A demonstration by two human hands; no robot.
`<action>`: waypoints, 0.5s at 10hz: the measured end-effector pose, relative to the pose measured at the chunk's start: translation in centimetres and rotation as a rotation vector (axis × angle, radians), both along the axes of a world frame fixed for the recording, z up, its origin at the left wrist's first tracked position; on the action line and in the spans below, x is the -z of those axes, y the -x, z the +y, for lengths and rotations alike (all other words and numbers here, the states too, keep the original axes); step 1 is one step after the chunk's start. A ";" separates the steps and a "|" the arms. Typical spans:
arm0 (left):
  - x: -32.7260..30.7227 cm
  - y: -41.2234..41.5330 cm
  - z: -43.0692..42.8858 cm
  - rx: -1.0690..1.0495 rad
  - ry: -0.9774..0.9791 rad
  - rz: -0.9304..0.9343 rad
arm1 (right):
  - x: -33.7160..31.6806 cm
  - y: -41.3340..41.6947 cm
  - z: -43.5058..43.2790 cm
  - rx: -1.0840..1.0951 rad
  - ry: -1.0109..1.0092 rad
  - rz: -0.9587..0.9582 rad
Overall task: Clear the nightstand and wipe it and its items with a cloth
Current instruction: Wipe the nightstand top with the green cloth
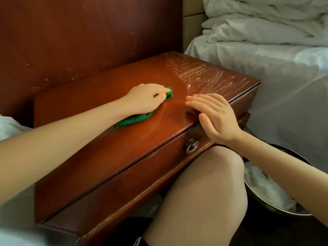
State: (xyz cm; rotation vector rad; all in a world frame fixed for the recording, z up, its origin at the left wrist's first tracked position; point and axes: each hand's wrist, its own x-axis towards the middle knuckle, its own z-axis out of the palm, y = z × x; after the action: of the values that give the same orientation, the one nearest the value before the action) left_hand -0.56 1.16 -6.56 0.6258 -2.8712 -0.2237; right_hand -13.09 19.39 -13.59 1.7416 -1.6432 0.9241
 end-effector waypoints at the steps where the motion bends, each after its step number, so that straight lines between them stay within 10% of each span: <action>1: 0.1 0.9 0.4 0.015 0.008 -0.005 | 0.5 0.6 0.9 0.032 0.042 0.027; 5: 2.4 -0.9 7.7 0.306 -0.041 0.005 | 0.1 1.4 2.7 0.093 0.090 0.042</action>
State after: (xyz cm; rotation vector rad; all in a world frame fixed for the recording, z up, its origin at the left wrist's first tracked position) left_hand 0.35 8.85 -8.97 0.1880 -2.9523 -0.3273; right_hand -14.50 22.07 -13.71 1.5999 -1.6160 0.8986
